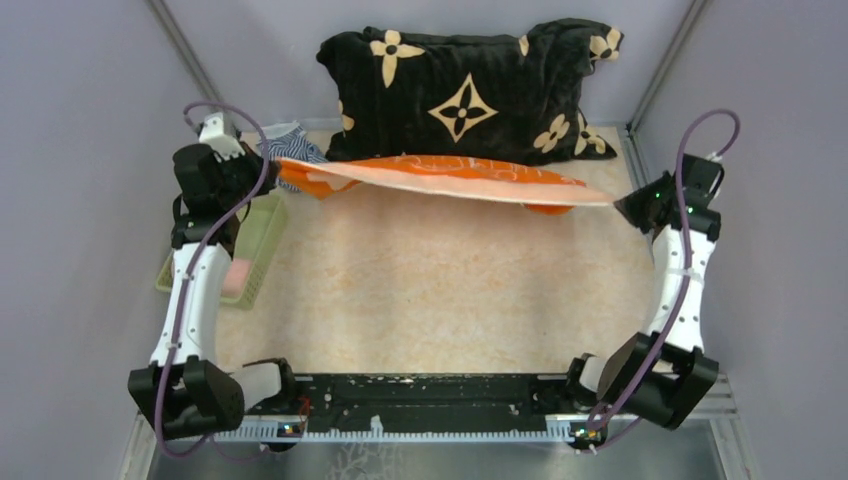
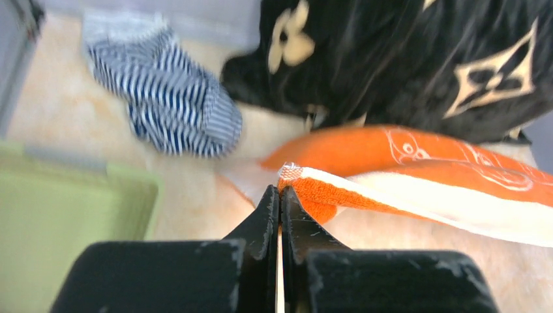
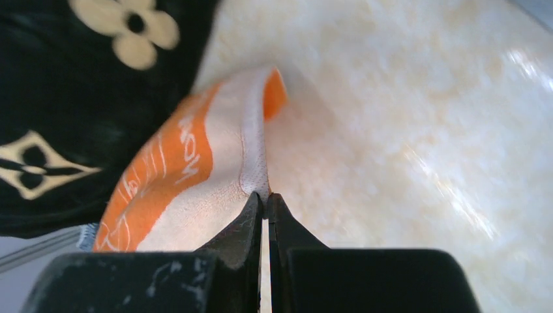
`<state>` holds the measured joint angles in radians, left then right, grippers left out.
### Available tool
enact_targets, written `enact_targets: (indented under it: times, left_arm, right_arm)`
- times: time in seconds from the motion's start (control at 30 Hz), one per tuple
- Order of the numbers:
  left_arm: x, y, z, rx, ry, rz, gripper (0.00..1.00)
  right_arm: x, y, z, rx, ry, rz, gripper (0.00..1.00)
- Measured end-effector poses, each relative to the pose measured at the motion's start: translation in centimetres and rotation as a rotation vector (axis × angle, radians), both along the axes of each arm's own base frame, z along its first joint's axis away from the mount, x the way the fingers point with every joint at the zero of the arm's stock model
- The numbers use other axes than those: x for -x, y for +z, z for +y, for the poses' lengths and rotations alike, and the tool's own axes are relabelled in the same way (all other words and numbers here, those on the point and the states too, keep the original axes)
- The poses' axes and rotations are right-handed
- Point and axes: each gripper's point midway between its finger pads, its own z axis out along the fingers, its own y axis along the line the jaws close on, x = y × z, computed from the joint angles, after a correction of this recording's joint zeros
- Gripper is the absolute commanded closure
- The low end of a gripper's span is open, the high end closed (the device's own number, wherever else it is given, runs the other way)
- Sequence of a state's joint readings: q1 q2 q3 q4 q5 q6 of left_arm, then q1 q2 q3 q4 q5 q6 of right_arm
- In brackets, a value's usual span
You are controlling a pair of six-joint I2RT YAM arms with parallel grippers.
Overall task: Roll the towels
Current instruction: Flatten out the towel at the center of the board.
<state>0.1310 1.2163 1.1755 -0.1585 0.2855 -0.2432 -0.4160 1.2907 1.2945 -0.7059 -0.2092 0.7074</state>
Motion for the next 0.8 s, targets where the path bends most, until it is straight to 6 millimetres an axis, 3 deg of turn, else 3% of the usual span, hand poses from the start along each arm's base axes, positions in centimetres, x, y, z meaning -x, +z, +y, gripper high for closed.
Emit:
enact_targets:
  times: [0.17,0.3,0.43,0.53,0.67,0.8]
  left_arm:
    - [5.4,-7.2,-0.6,0.031,0.021,0.192,1.0]
    - [10.2,-12.4,0.0,0.043,0.105,0.338,1.0]
    - [14.2,-15.4,0.2,0.097,0.188,0.434,1.0]
    - [15.0,-16.5,-0.1,0.138,0.208,0.474,1.0]
    - [14.9,-17.3,0.0,0.153,0.224,0.512,1.0]
    - [12.9,-16.1,0.8,0.129,0.244,0.495,1.0]
  right_arm:
    - [6.8,-5.4,1.6,0.014,-0.048,0.094,1.0]
    - [11.5,-9.2,1.5,0.074,-0.109,0.201,1.0]
    - [14.7,-12.2,1.4,0.1,-0.148,0.311,1.0]
    - [15.3,-12.7,1.5,0.103,-0.152,0.33,1.0]
    - [14.6,-12.5,1.4,0.097,-0.143,0.324,1.0]
    - [11.6,-10.7,1.7,0.045,-0.096,0.272,1.0]
